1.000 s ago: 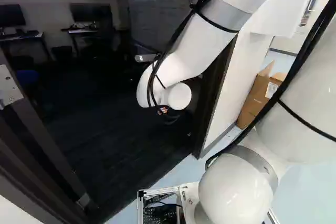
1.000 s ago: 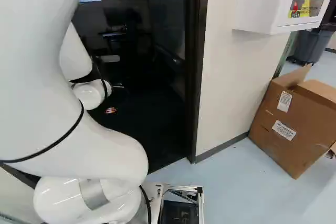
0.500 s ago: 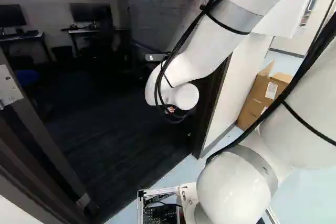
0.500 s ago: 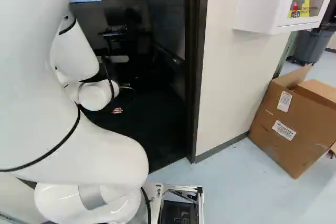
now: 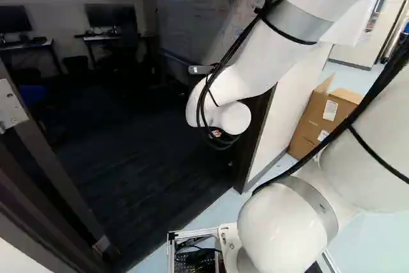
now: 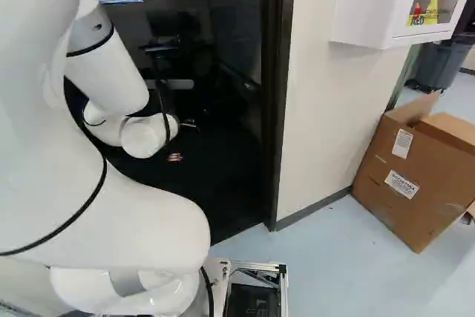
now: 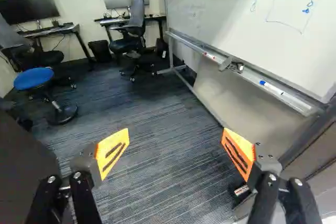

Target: Open the door and move inside

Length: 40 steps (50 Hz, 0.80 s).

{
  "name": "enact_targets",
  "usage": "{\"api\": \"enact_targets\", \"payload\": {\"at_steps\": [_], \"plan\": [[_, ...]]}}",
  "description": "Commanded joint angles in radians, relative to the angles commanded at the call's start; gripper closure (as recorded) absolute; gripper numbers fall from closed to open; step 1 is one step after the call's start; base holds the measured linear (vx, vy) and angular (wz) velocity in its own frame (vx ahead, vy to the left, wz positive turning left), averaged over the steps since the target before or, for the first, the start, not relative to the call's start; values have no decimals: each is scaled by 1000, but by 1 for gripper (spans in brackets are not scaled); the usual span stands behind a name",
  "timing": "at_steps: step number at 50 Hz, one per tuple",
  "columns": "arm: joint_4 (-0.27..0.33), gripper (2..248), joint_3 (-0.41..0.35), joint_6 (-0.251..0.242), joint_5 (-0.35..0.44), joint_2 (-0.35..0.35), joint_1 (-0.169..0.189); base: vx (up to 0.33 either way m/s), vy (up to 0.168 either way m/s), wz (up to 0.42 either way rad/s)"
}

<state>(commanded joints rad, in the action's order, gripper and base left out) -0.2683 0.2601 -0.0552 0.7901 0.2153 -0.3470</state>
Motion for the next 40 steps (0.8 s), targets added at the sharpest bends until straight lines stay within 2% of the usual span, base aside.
{"api": "enact_targets", "payload": {"at_steps": [40], "plan": [[0,3,3,0,0,-3,159,0,0,0]]}}
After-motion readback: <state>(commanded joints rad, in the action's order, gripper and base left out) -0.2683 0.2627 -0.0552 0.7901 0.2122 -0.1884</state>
